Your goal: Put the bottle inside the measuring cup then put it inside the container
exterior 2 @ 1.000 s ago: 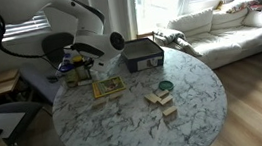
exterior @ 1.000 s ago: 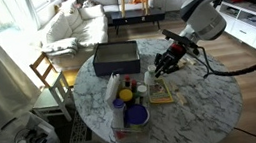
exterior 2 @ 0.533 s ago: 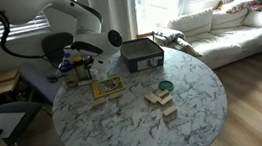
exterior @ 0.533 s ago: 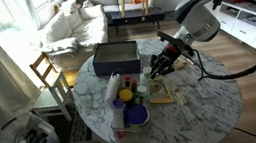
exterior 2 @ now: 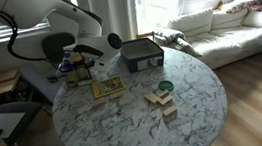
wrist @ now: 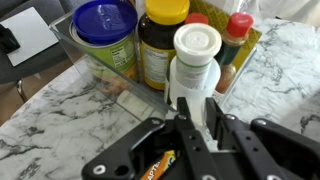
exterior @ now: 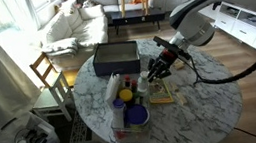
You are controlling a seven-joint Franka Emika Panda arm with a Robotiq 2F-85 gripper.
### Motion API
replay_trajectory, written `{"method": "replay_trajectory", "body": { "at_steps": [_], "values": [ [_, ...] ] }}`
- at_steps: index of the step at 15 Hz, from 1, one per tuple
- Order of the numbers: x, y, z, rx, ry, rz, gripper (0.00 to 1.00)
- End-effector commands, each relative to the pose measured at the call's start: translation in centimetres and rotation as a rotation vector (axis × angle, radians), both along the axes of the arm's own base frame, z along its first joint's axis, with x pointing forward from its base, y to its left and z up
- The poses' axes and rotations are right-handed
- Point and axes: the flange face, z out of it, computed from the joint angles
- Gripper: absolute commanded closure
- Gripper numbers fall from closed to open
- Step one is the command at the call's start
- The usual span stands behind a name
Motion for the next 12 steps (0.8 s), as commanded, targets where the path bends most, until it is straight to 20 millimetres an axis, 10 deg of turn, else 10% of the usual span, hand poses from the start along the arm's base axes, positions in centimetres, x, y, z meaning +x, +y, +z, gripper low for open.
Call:
{"method": "replay_trajectory", "body": {
  "at_steps": [1, 12],
  "values": [
    [0.78, -0.24, -0.73, -0.026, 0.030, -0.022, 0.94],
    [1.33, -0.36, -1.28, -0.045, 0.060, -0.036, 0.94]
  ]
}}
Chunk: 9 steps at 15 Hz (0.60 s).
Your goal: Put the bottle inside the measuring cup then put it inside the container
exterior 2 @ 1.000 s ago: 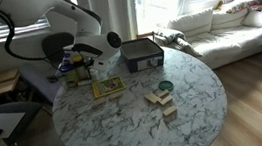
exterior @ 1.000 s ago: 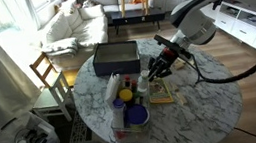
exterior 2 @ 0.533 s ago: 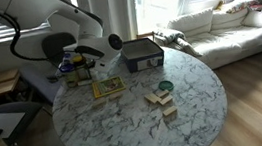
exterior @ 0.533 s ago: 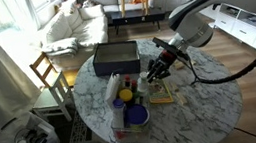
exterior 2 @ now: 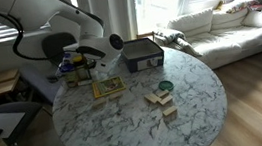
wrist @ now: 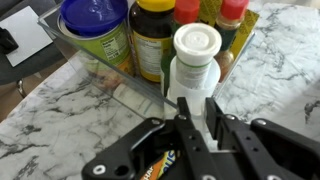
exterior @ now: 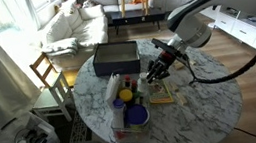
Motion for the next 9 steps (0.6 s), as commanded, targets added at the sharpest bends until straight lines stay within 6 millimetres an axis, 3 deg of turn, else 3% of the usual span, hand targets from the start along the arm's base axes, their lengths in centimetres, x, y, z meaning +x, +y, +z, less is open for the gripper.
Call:
{"method": "replay_trajectory", "body": {
  "at_steps": [1, 6, 7, 8, 9],
  "values": [
    [0.61, -0.06, -0.23, -0.028, 0.017, -0.005, 0.92],
    [0.73, 0.06, -0.23, -0.035, 0.022, 0.000, 0.90],
    [0.76, 0.11, -0.23, -0.036, 0.024, 0.001, 0.84],
    [0.78, 0.15, -0.24, -0.039, 0.025, 0.002, 0.59],
    [0.80, 0.17, -0.25, -0.039, 0.026, 0.003, 0.51]
  ]
}}
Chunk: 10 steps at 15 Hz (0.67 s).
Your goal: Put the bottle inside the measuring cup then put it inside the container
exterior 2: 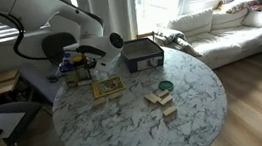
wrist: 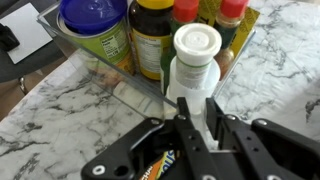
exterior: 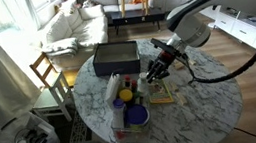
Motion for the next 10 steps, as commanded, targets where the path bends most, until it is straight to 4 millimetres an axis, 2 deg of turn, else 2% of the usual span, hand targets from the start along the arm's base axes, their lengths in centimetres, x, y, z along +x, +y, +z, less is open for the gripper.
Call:
{"method": "replay_trajectory", "body": {
  "at_steps": [1, 7, 10],
  "values": [
    [0.5, 0.1, -0.4, -0.025, 0.018, -0.002, 0.46],
    [0.6, 0.0, 0.0, -0.008, 0.009, -0.001, 0.00],
    [0.3, -0.4, 0.7, -0.004, 0.012, 0.000, 0.00]
  ]
}}
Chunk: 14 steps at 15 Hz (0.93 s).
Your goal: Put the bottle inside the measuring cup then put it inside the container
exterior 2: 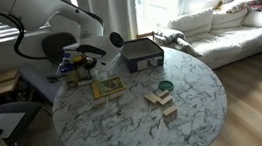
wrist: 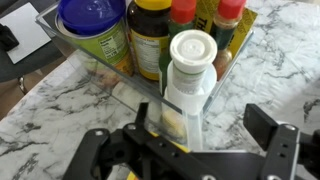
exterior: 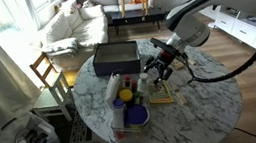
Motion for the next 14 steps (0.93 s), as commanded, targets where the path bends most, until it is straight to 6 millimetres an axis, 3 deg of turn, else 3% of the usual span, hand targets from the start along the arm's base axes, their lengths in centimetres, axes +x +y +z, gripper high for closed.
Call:
{"method": "replay_trajectory", "body": {
  "at_steps": [1, 4, 9, 14],
  "values": [
    [0.0, -0.6, 0.9, -0.005, 0.015, -0.002, 0.00],
    [-0.8, -1.7, 3.4, -0.011, -0.003, 0.000, 0.00],
    [-2.3, -3.7, 10.1, -0.209, -0.148, 0.125, 0.00],
    [-4.8, -3.7, 16.6, -0.353, -0.300, 0.321, 0.00]
  ]
}}
